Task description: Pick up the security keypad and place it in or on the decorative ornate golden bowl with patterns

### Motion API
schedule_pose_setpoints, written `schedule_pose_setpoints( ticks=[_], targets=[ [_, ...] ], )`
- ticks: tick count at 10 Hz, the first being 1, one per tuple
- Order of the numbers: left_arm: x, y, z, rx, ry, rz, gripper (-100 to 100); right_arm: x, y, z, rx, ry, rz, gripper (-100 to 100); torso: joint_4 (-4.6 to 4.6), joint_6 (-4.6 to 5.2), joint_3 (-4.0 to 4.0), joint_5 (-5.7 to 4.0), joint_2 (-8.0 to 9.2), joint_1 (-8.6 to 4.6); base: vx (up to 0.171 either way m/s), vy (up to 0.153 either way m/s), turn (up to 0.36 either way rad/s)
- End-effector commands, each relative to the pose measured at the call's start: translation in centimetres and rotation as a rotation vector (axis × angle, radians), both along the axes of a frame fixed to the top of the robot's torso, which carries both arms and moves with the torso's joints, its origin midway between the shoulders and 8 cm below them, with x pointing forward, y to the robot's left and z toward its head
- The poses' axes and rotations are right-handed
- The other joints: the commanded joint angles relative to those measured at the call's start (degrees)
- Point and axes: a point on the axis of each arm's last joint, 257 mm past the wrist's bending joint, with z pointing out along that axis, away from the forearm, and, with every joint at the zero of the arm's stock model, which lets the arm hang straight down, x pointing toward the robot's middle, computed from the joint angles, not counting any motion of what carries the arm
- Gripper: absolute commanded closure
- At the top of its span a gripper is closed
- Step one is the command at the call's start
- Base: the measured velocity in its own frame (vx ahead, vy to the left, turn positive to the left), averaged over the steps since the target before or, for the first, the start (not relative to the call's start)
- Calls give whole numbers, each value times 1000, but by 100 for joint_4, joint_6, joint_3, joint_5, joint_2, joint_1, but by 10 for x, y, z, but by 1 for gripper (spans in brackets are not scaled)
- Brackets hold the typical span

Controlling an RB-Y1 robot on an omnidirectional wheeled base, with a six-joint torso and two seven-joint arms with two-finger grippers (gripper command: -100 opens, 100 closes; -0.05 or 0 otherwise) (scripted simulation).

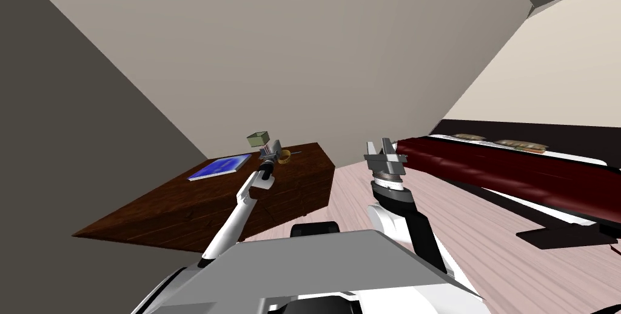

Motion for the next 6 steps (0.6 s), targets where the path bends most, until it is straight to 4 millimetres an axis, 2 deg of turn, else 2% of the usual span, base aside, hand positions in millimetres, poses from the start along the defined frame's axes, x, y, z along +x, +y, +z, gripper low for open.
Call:
schedule_pose_setpoints(
  ticks=[1,4,5,6],
  targets=[
    [1,-1,3,-13,4,16,100,0,0,0,0,0,0,0,0,0,0,0,0,0,81,-13,-78],
    [2,-2,4,-20,6,25,100,0,0,0,0,0,0,0,4,2,10,-3,17,-2,51,-8,-42],
    [2,-1,5,-22,5,27,-100,0,0,0,0,0,0,0,2,2,13,-2,26,0,5,0,2],
    [2,-1,5,-22,5,27,-100,0,0,0,0,0,0,0,4,2,18,-2,33,0,0,0,0]
  ],
)
